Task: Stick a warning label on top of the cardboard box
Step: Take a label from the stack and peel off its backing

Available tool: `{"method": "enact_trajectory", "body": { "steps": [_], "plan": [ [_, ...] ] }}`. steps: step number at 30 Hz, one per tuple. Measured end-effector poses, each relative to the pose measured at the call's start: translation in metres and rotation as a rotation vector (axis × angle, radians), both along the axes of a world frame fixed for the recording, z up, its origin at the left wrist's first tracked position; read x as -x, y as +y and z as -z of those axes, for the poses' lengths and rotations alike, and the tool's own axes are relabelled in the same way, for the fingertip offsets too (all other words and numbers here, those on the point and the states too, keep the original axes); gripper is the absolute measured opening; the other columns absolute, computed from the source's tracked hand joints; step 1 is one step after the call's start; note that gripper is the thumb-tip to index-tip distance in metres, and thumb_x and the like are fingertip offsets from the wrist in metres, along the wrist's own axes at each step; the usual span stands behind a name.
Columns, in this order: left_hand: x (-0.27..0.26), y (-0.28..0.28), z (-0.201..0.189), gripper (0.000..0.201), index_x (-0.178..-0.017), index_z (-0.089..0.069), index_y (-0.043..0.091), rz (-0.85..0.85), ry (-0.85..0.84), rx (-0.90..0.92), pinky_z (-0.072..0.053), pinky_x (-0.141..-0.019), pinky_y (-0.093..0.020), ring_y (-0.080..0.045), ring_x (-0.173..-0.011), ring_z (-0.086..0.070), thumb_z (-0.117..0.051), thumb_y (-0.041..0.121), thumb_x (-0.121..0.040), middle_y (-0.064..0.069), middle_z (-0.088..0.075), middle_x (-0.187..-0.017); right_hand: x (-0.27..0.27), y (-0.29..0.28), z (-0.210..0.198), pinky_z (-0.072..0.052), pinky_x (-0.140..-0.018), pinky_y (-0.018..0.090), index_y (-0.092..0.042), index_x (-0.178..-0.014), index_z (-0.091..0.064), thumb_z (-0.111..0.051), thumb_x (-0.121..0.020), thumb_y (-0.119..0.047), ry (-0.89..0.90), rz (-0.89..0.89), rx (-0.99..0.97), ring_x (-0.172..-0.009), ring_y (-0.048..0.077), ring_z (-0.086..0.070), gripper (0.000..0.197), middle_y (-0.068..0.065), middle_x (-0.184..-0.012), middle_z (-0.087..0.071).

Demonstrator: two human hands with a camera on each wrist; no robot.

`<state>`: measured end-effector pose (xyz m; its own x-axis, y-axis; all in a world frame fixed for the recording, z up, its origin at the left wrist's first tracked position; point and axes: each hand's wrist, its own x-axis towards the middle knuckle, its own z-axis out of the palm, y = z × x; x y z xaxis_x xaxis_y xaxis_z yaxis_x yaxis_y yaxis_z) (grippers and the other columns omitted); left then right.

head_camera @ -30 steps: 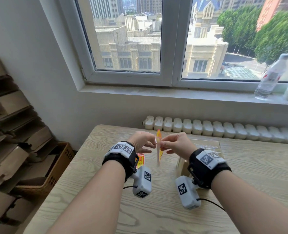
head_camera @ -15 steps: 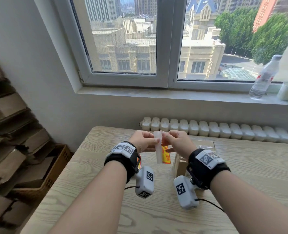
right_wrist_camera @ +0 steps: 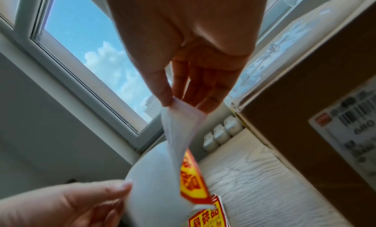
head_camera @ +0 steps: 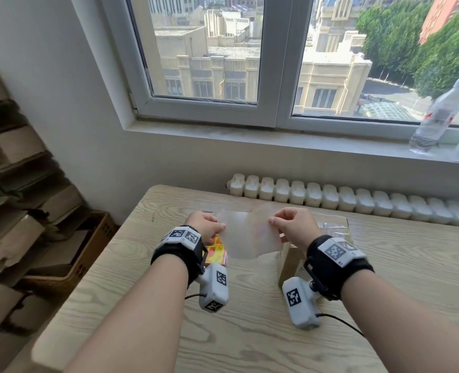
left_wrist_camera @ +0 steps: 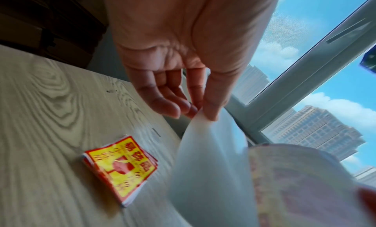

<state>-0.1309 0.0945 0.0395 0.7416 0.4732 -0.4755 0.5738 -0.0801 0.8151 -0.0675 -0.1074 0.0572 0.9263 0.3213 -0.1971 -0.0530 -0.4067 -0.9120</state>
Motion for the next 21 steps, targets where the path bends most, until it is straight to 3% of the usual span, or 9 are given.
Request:
{"method": "enact_trajectory", "body": {
  "steps": [2, 4, 5, 6, 8, 11, 15, 18, 21],
  "plan": [
    [0.010, 0.014, 0.017, 0.020, -0.065, -0.058, 0.005, -0.050, 0.083, -0.066, -0.041, -0.050, -0.024, -0.020, -0.051, -0.044, -0.069, 0.007, -0.082, -0.007, -0.048, -0.056, 0.000, 0.000, 0.006, -0.058, -0.068, 0.037, -0.020, -0.072, -0.065, -0.066, -0.085, -0.017, -0.011, 0.015, 0.046, -0.078, 0.021, -0.064, 0.014, 0.005, -0.083, -0.068],
    [0.023, 0.026, 0.036, 0.020, -0.081, -0.067, -0.011, -0.084, 0.166, -0.116, -0.037, -0.064, -0.029, -0.023, -0.054, -0.048, -0.071, 0.007, -0.077, -0.014, -0.053, -0.055, 0.001, 0.004, 0.013, -0.059, -0.072, 0.039, -0.020, -0.074, -0.066, -0.066, -0.085, -0.019, -0.008, 0.008, 0.084, -0.080, 0.023, -0.066, 0.012, 0.007, -0.086, -0.070],
    [0.029, 0.029, 0.046, 0.026, -0.091, -0.069, -0.012, -0.098, 0.212, -0.141, -0.037, -0.067, -0.030, -0.026, -0.060, -0.055, -0.071, 0.009, -0.075, -0.023, -0.062, -0.064, 0.002, 0.006, 0.017, -0.059, -0.072, 0.039, -0.020, -0.075, -0.066, -0.065, -0.085, -0.020, -0.016, 0.002, 0.105, -0.081, 0.023, -0.067, 0.010, 0.007, -0.087, -0.070],
    [0.035, 0.033, 0.057, 0.030, -0.096, -0.071, -0.010, -0.096, 0.257, -0.178, -0.038, -0.067, -0.029, -0.030, -0.069, -0.065, -0.071, 0.011, -0.074, -0.029, -0.071, -0.081, 0.002, 0.009, 0.020, -0.059, -0.073, 0.039, -0.019, -0.077, -0.067, -0.065, -0.084, -0.021, -0.030, 0.002, 0.124, -0.083, 0.024, -0.068, 0.008, 0.006, -0.086, -0.070],
    [0.047, 0.036, 0.072, 0.029, -0.089, -0.071, -0.004, -0.049, 0.385, -0.259, -0.042, -0.068, -0.026, -0.032, -0.091, -0.072, -0.069, 0.021, -0.074, -0.024, -0.073, -0.104, 0.003, 0.014, 0.024, -0.060, -0.076, 0.041, -0.016, -0.082, -0.069, -0.065, -0.083, -0.021, -0.066, 0.006, 0.152, -0.086, 0.026, -0.069, 0.007, 0.007, -0.086, -0.071],
    [0.061, 0.035, 0.086, 0.030, -0.095, -0.068, 0.006, -0.014, 0.460, -0.328, -0.042, -0.073, -0.026, -0.026, -0.098, -0.068, -0.066, 0.031, -0.079, -0.012, -0.072, -0.106, 0.003, 0.025, 0.025, -0.060, -0.076, 0.046, -0.016, -0.080, -0.070, -0.064, -0.081, -0.021, -0.108, -0.016, 0.184, -0.087, 0.026, -0.069, 0.008, 0.009, -0.089, -0.073],
    [0.070, 0.030, 0.096, 0.033, -0.110, -0.070, 0.012, 0.045, 0.484, -0.341, -0.044, -0.083, -0.025, -0.026, -0.110, -0.066, -0.061, 0.029, -0.084, -0.008, -0.071, -0.116, 0.005, 0.033, 0.026, -0.059, -0.080, 0.047, -0.020, -0.075, -0.069, -0.063, -0.078, -0.022, -0.156, -0.061, 0.233, -0.088, 0.026, -0.070, 0.007, 0.008, -0.088, -0.074],
    [0.071, 0.029, 0.101, 0.035, -0.109, -0.071, 0.008, 0.083, 0.504, -0.310, -0.046, -0.079, -0.024, -0.023, -0.104, -0.070, -0.064, 0.029, -0.082, -0.009, -0.073, -0.111, 0.007, 0.032, 0.025, -0.058, -0.081, 0.047, -0.020, -0.075, -0.067, -0.063, -0.081, -0.020, -0.148, -0.066, 0.230, -0.090, 0.027, -0.069, 0.007, 0.009, -0.091, -0.073],
    [0.067, 0.030, 0.096, 0.018, -0.072, -0.070, 0.007, 0.067, 0.463, -0.242, -0.046, -0.069, -0.024, -0.017, -0.065, -0.067, -0.066, 0.024, -0.078, -0.006, -0.072, -0.072, 0.009, 0.029, 0.023, -0.059, -0.080, 0.046, -0.019, -0.076, -0.067, -0.063, -0.081, -0.020, -0.139, -0.070, 0.227, -0.090, 0.027, -0.068, 0.006, 0.009, -0.091, -0.072]
  ]
}}
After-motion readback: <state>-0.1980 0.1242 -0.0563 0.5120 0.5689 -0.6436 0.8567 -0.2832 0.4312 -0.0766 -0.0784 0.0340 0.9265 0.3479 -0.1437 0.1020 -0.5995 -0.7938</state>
